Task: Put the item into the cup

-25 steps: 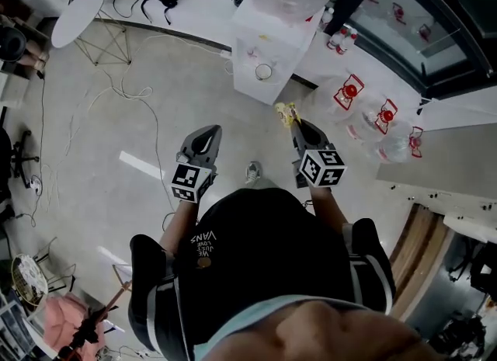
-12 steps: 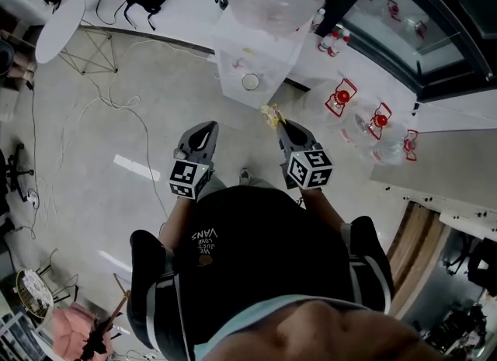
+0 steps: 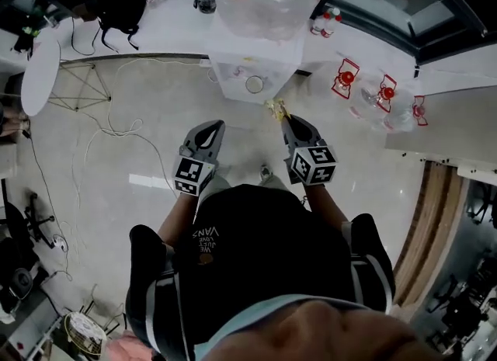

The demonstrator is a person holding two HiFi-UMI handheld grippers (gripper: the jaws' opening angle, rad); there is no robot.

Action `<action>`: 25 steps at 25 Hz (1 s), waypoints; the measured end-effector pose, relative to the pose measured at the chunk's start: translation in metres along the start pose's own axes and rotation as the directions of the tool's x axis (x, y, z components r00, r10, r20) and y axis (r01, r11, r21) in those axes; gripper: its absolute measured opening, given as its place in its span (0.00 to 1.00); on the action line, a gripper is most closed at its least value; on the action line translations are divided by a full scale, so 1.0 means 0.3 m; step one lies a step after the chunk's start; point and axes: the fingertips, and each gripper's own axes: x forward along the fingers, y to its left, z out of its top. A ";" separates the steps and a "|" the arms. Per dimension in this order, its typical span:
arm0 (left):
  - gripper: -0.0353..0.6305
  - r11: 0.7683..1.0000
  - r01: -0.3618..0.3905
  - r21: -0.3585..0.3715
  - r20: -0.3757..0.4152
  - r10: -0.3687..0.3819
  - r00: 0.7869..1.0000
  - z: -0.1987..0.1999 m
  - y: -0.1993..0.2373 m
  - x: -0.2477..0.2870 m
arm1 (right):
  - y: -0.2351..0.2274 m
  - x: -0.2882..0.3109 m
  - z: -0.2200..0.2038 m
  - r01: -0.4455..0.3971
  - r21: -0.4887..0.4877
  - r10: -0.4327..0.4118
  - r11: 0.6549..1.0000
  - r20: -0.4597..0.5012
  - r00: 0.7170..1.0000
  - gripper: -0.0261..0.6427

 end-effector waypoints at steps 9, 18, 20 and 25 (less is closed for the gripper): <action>0.08 0.986 0.155 0.061 -0.063 -0.152 0.986 -0.078 0.240 0.044 | 0.068 0.160 -0.017 0.184 0.070 -0.187 0.980 0.044 0.981 0.12; 0.08 0.962 0.246 0.123 -0.095 -0.235 0.967 -0.199 0.332 0.236 | -0.022 0.287 -0.074 0.295 0.111 -0.304 0.949 0.071 0.950 0.12; 0.08 0.960 0.249 0.130 -0.096 -0.237 0.967 -0.239 0.342 0.285 | -0.049 0.318 -0.107 0.296 0.110 -0.304 0.949 0.067 0.950 0.12; 0.08 0.961 0.249 0.119 -0.091 -0.240 0.967 -0.329 0.333 0.408 | -0.139 0.390 -0.185 0.292 0.087 -0.296 0.952 0.039 0.954 0.12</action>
